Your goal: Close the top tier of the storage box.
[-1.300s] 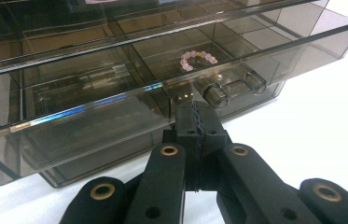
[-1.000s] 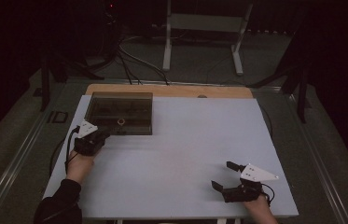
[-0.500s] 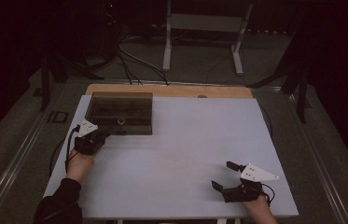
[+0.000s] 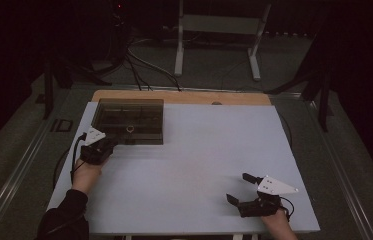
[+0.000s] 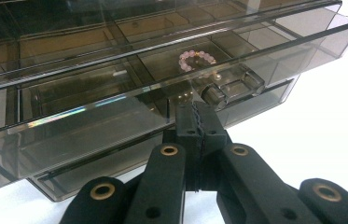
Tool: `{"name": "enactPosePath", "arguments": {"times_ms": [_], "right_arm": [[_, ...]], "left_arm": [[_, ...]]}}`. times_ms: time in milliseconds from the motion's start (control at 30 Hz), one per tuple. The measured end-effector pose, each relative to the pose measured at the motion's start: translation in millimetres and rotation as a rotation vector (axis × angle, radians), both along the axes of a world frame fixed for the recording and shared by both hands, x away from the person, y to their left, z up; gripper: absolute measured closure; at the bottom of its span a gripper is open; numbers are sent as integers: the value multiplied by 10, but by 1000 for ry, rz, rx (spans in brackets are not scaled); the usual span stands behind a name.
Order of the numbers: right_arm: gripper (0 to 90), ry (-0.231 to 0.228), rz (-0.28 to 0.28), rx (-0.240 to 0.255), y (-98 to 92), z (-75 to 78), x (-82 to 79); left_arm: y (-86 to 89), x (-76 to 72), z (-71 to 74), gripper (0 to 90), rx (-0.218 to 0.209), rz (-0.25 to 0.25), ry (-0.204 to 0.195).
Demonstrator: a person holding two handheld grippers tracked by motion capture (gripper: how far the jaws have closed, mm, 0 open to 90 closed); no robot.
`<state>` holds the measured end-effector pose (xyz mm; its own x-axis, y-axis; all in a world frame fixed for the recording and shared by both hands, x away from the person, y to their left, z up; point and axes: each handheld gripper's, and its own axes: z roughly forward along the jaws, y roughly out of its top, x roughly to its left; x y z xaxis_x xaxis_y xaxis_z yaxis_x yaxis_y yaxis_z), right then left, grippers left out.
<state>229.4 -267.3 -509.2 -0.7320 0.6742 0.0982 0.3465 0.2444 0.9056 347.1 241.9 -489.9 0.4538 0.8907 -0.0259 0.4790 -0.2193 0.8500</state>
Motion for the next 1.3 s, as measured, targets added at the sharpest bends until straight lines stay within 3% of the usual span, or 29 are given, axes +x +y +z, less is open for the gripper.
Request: {"name": "enactPosePath", "arguments": {"times_ms": [1300], "right_arm": [[55,-1,-5,2,-13,0,-2]], "left_arm": [[32,48,-12,897,3,13,-7]]}}
